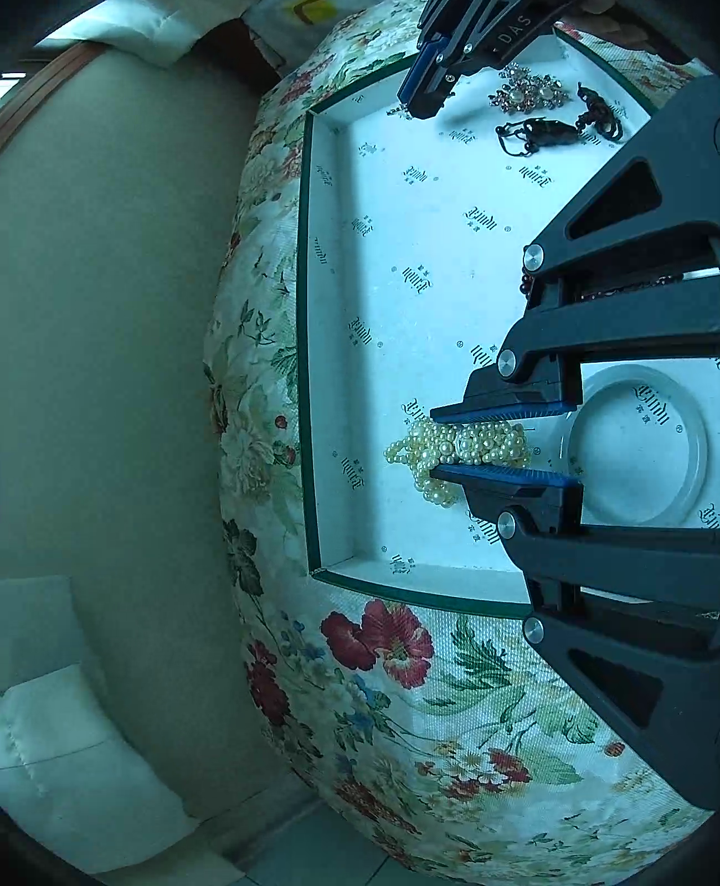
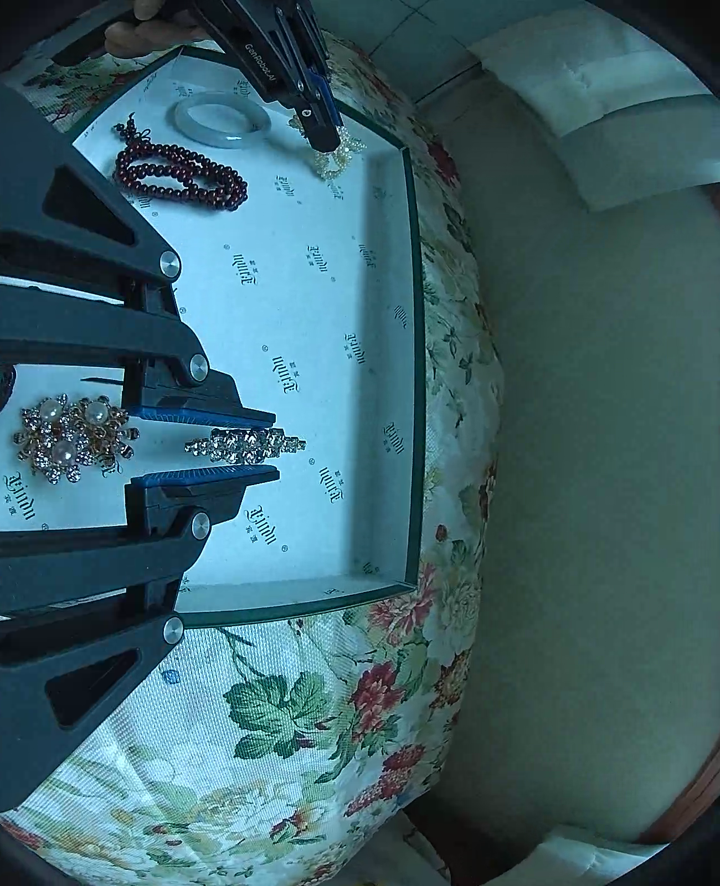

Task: Organize jewelry
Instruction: 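Carry the pearl cluster and rhinestone pin into the box and open both grippers, then withdraw both grippers from the box toward the red tassels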

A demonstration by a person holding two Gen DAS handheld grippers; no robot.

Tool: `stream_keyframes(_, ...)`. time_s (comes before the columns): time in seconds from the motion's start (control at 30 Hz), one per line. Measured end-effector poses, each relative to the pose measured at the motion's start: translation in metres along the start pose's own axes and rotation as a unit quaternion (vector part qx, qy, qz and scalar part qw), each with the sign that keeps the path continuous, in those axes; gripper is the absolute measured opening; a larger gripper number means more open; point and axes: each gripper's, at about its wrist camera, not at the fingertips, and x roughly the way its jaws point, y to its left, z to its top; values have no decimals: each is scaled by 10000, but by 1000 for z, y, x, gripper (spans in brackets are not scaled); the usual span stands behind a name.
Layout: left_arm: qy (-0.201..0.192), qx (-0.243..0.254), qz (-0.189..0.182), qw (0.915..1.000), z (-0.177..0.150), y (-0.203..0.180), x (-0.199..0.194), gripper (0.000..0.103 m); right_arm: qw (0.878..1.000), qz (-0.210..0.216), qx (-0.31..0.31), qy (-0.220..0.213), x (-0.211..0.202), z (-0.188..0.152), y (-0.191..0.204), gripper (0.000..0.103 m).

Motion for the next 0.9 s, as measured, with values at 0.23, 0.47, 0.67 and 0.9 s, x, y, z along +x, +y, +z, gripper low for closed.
stream_keyframes(0.23,241,25,41,9997,-2,2,15,15,9999,-17,5,126,11,-2,-3,14)
stream_keyframes(0.47,254,-36,24,9997,-3,5,16,29,9997,69,193,148,12,-2,-11,15)
stream_keyframes(0.67,73,-42,23,10000,-3,6,5,52,9998,56,200,-56,-3,1,-11,51)
stream_keyframes(0.9,-45,-111,-61,9999,-15,10,-24,53,9991,140,232,-327,-40,-4,-15,51)
